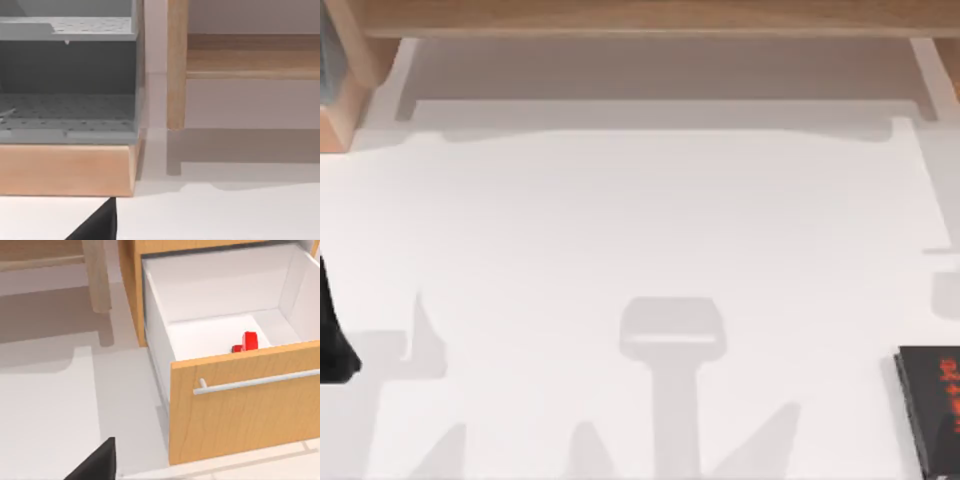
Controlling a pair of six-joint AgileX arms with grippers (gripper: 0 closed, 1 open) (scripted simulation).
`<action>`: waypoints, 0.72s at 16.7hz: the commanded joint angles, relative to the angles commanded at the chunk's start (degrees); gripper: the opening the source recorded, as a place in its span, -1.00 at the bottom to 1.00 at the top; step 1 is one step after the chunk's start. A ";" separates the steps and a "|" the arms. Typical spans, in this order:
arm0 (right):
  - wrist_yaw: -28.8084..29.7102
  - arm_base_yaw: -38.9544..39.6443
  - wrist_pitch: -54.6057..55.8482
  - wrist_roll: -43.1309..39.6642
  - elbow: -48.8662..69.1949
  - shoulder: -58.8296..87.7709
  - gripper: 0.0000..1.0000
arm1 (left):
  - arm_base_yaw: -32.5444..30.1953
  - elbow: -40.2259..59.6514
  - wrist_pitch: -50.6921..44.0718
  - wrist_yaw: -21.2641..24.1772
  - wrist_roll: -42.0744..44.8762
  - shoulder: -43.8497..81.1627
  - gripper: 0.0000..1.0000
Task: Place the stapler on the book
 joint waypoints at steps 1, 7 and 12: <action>0.13 -1.46 -3.72 0.04 6.33 6.10 1.00 | 0.00 0.00 0.00 0.00 0.00 0.00 1.00; 0.32 -8.29 -26.62 -0.57 49.66 47.92 1.00 | 0.00 0.00 0.00 0.00 0.00 0.00 1.00; -0.12 -10.47 -42.30 -1.86 78.21 77.81 1.00 | 0.00 0.00 0.00 0.00 0.00 0.00 1.00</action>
